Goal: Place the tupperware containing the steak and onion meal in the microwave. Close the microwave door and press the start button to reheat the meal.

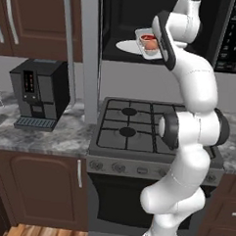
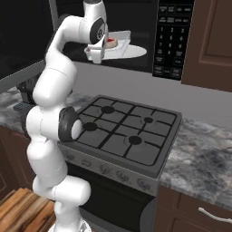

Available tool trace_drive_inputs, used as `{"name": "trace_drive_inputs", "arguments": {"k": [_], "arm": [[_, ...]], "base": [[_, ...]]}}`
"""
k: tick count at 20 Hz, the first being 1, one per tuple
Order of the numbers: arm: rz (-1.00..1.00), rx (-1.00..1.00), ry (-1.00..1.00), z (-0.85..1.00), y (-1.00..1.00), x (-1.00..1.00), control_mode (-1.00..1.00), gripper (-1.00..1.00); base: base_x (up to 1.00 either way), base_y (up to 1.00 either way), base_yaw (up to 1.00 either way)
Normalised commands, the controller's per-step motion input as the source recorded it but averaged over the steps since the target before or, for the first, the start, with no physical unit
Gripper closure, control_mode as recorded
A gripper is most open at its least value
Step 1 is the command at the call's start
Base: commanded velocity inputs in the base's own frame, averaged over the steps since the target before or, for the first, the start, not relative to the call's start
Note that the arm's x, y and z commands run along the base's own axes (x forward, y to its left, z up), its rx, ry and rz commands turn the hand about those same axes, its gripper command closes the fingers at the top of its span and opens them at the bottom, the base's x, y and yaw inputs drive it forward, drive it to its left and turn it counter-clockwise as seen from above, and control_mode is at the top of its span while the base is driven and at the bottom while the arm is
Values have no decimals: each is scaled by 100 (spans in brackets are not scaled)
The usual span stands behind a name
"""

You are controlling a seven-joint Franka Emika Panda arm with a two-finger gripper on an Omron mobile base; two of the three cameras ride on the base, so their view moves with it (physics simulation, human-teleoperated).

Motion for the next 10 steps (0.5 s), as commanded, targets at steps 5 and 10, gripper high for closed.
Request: {"name": "trace_drive_inputs", "arguments": {"k": [5,10], "arm": [[-8,1,0,0,-20,66,-100,100],[-6,0,0,-11,-4,78,-100,100]], "base": [[0,0,0],[0,0,0]]}}
